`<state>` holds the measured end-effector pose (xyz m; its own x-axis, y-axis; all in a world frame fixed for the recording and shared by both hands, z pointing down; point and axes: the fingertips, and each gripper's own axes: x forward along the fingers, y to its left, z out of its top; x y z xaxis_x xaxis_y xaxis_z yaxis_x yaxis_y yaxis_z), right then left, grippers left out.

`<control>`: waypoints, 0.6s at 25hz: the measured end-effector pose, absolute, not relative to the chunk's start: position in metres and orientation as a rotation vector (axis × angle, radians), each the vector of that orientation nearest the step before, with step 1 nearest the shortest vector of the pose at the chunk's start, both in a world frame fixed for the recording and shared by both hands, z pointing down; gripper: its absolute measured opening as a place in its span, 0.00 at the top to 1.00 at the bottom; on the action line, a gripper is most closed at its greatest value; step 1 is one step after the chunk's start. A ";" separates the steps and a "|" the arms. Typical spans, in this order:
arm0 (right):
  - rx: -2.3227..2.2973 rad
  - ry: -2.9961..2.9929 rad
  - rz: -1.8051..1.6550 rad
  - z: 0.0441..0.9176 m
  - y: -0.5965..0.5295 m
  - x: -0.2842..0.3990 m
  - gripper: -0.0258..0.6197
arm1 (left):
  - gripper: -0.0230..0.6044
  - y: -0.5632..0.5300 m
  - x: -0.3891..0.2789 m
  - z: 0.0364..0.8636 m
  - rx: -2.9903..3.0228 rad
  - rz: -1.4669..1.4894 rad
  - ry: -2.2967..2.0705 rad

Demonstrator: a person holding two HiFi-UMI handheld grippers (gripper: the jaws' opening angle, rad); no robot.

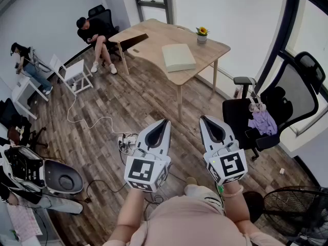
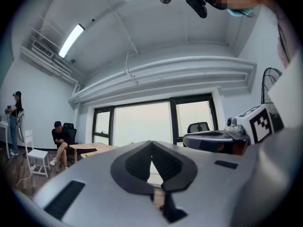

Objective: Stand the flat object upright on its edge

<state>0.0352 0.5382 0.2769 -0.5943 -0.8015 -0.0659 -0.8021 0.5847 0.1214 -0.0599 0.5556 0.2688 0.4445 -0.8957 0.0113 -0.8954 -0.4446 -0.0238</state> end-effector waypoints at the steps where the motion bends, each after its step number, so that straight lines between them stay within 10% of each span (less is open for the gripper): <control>1: -1.413 2.799 0.213 0.277 0.534 0.035 0.96 | 0.95 0.551 -0.059 0.270 -2.663 -0.034 1.648; 15: -1.426 2.793 0.097 0.292 0.475 0.061 0.96 | 0.95 0.487 -0.036 0.279 -2.690 -0.016 1.673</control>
